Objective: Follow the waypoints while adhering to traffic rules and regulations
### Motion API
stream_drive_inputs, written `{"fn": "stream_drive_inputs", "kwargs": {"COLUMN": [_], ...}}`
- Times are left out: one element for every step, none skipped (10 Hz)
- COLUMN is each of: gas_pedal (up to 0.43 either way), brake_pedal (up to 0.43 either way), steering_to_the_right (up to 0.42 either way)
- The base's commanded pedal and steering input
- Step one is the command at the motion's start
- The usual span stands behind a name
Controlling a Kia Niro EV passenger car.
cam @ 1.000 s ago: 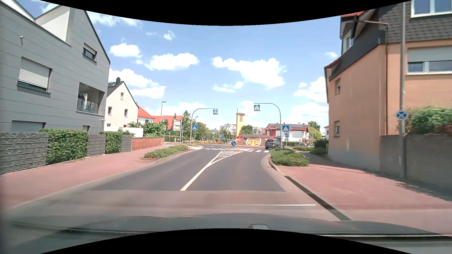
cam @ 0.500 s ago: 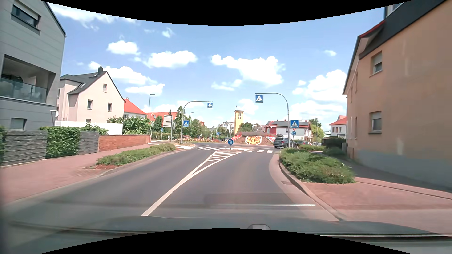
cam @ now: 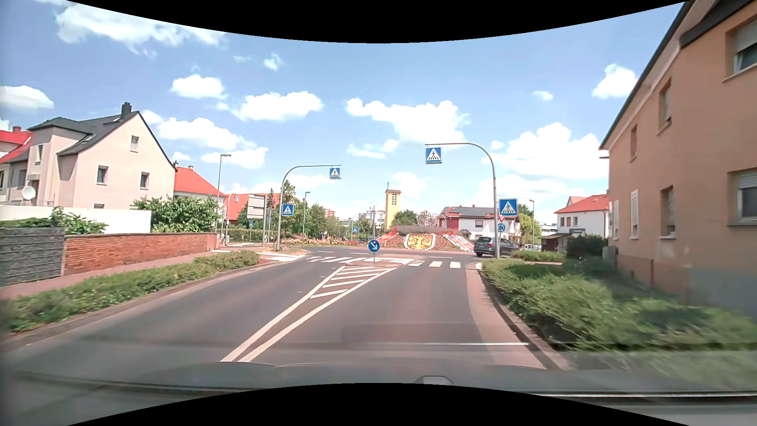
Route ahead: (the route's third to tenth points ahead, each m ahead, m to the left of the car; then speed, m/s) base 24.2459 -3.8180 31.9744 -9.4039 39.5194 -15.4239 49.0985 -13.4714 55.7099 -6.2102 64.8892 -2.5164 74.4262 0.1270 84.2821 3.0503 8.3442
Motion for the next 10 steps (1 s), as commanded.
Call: {"fn": "stream_drive_inputs", "kwargs": {"gas_pedal": [0.000, 0.000, 0.000, 0.000, 0.000, 0.000, 0.000, 0.000, 0.000, 0.000], "brake_pedal": [0.201, 0.207, 0.207, 0.207, 0.207, 0.207, 0.207, 0.201, 0.201, 0.207], "steering_to_the_right": [0.045, 0.051, 0.052, 0.051, 0.050, 0.047, 0.045, 0.045, 0.044, 0.040]}}
